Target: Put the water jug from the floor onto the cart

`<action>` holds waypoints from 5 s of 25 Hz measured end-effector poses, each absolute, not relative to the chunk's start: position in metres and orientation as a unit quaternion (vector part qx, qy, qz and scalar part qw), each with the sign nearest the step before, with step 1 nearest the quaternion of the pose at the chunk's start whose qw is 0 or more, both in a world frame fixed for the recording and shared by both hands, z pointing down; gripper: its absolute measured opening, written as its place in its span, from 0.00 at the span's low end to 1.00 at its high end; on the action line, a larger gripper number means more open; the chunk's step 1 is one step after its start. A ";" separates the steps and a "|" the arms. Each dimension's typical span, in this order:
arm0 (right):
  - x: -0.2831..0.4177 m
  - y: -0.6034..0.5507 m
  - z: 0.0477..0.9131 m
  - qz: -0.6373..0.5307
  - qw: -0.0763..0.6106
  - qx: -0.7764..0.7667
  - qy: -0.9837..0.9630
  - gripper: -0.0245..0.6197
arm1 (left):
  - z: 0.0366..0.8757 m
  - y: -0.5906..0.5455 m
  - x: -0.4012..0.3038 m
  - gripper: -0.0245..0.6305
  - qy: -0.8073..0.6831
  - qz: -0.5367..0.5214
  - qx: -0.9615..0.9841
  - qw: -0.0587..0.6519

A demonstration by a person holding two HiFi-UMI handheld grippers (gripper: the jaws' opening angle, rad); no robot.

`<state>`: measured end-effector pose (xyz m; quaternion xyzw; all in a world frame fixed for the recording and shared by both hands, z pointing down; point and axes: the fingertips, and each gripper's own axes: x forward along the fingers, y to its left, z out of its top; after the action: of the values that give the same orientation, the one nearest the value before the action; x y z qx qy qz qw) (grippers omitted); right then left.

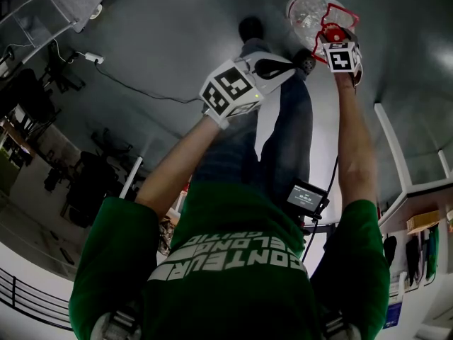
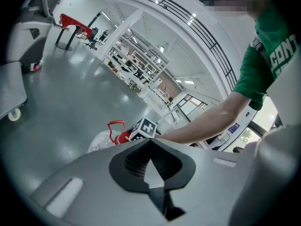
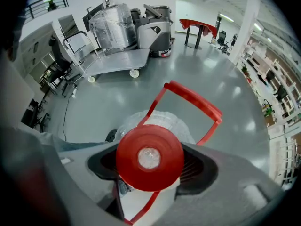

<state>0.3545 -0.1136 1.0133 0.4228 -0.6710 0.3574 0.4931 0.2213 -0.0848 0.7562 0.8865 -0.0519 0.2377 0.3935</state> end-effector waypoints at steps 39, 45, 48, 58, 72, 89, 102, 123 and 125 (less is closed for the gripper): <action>0.388 -0.089 0.784 0.371 0.520 0.440 -0.630 0.51 | 0.567 -0.100 0.207 0.06 -0.047 0.194 0.928 0.314; 0.378 -0.125 0.751 0.342 0.506 0.446 -0.654 0.51 | 0.539 -0.132 0.181 0.06 -0.074 0.169 0.938 0.295; 0.373 -0.128 0.736 0.349 0.509 0.449 -0.646 0.51 | 0.530 -0.137 0.168 0.06 -0.078 0.164 0.938 0.294; 0.352 -0.182 0.691 0.315 0.507 0.465 -0.654 0.51 | 0.510 -0.152 0.120 0.06 -0.072 0.149 0.946 0.280; 0.334 -0.262 0.662 0.284 0.517 0.441 -0.676 0.51 | 0.488 -0.196 0.073 0.06 -0.157 0.112 0.944 0.269; 0.235 -0.359 0.690 0.248 0.539 0.323 -0.737 0.51 | 0.503 -0.240 0.019 0.06 -0.280 0.100 0.907 0.298; 0.213 -0.441 0.707 0.218 0.555 0.260 -0.760 0.51 | 0.502 -0.299 0.019 0.06 -0.341 0.106 0.882 0.307; 0.196 -0.519 0.735 0.186 0.574 0.198 -0.772 0.51 | 0.502 -0.357 0.026 0.06 -0.408 0.107 0.854 0.306; 0.190 -0.525 0.736 0.184 0.577 0.195 -0.771 0.51 | 0.504 -0.362 0.022 0.06 -0.409 0.106 0.853 0.308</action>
<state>0.1904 -0.5255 0.7361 0.1947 -0.7714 0.1842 0.5772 0.0215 -0.3617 0.5039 0.8528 -0.4086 0.1061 0.3075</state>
